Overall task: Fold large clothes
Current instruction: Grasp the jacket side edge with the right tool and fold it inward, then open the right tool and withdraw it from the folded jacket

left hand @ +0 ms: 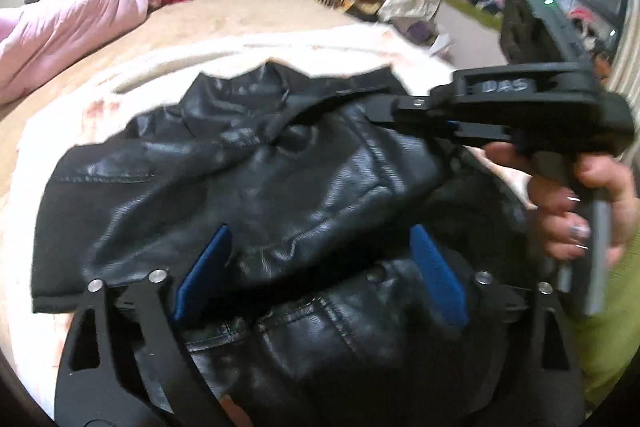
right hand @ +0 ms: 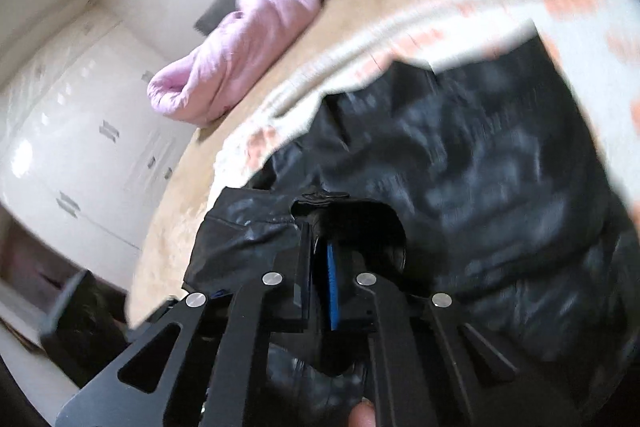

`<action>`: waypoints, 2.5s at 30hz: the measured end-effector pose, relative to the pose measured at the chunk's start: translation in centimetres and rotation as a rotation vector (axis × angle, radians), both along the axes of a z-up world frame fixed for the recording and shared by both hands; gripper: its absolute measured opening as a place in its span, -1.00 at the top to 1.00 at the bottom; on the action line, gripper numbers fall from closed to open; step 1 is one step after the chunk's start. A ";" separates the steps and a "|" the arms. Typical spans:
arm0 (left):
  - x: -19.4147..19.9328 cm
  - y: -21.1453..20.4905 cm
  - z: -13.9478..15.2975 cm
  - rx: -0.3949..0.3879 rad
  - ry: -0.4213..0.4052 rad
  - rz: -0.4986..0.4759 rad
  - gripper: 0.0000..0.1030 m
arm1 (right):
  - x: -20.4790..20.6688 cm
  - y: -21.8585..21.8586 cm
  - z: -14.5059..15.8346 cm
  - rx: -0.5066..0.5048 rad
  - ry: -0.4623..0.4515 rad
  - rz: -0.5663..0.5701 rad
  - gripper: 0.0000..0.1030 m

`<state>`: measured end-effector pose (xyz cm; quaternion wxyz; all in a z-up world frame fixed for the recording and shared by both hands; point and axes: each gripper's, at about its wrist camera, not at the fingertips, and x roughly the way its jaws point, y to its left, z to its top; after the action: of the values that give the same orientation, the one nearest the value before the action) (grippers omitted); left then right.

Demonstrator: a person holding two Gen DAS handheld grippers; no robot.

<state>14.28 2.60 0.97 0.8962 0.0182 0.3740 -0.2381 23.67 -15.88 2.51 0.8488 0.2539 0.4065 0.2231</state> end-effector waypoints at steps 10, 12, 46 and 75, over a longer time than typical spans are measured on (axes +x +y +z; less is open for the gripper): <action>1.4 14.3 5.0 -0.229 -0.104 0.340 -0.82 | 0.9 -0.2 10.5 -0.226 -0.333 0.050 0.94; 1.7 16.3 4.6 -0.274 -0.097 0.412 -0.82 | 0.8 -0.7 11.3 -0.256 -0.361 0.042 0.94; 7.5 9.6 -5.6 -0.052 0.180 0.317 0.35 | 0.4 -5.9 2.0 -0.340 -0.244 -0.021 0.93; 7.7 8.4 -5.9 0.029 0.173 0.318 0.34 | 4.8 1.4 -1.9 -0.497 -0.044 -0.049 0.31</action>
<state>21.96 11.04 -4.96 0.8867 -0.0487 0.4512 -0.0884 28.44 -14.45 0.58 0.8991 0.0425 0.4238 0.1011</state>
